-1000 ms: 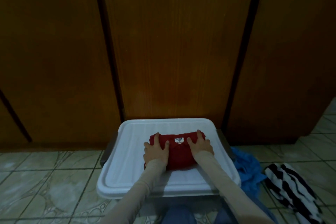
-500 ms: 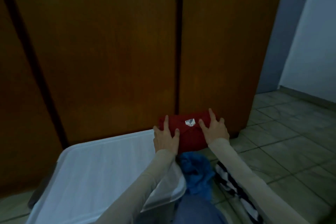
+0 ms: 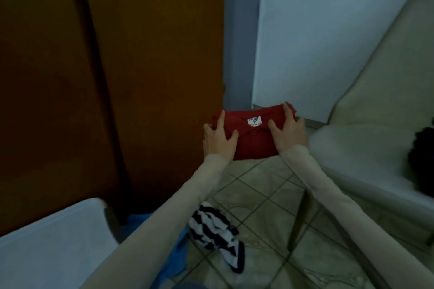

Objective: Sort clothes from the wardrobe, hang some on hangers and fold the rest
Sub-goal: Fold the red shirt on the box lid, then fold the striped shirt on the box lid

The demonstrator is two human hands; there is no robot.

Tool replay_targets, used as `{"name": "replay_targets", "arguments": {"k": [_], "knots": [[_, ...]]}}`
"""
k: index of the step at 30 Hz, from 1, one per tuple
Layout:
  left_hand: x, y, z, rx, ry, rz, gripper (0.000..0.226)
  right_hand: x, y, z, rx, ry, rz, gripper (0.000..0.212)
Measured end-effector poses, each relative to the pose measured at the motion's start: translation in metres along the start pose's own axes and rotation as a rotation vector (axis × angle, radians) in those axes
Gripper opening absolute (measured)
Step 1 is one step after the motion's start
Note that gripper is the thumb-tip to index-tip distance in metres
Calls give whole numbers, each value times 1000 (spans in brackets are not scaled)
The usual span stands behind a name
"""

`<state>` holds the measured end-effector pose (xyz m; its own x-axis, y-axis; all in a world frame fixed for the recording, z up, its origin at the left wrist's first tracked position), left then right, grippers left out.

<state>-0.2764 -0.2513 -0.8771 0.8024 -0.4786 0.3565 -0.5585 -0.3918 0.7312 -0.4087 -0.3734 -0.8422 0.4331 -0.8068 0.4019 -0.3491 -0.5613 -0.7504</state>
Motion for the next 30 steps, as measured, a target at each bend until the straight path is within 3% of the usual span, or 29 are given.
{"name": "replay_targets", "arguments": {"k": [9, 19, 23, 27, 30], "knots": [[26, 112, 108, -111, -251, 202, 61, 34, 78, -106, -122, 224, 188, 64], [34, 142, 222, -189, -457, 242, 54, 36, 134, -130, -437, 323, 340, 58], [34, 154, 241, -272, -448, 300, 50, 36, 130, -132, -680, 322, 312, 58], [34, 156, 250, -35, -365, 320, 43, 41, 130, -125, -885, 254, 228, 59], [27, 161, 239, 105, -221, 447, 41, 46, 140, -119, -910, 166, 210, 57]]}}
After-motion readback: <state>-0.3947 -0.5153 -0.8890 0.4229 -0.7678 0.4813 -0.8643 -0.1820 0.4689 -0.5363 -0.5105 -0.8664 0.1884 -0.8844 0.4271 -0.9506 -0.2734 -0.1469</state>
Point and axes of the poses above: each hand's wrist, its own x-axis towards the middle knuckle, its own z-axis out of the palm, y = z × x, the point moved 7 cm from there along x, towards the middle knuckle, and after that the axes turned 4 degrees about x, right-handed, at the moved point
